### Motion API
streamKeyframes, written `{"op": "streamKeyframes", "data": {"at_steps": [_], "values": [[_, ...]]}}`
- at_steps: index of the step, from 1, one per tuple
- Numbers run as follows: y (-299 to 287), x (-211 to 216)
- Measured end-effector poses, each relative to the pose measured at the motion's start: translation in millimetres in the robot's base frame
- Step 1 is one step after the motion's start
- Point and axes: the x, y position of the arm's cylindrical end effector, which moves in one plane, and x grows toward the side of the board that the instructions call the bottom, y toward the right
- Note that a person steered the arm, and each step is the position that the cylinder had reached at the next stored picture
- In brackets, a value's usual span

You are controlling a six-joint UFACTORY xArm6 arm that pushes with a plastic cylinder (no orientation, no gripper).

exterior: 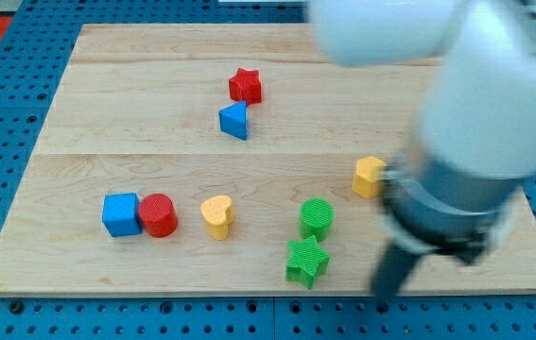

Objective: Slide green star to the yellow hexagon

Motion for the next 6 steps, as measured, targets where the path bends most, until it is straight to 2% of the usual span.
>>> {"op": "streamKeyframes", "data": {"at_steps": [3, 5, 6], "values": [[-169.0, -0.7], [-126.4, -36.6], [-98.5, -23.1]]}}
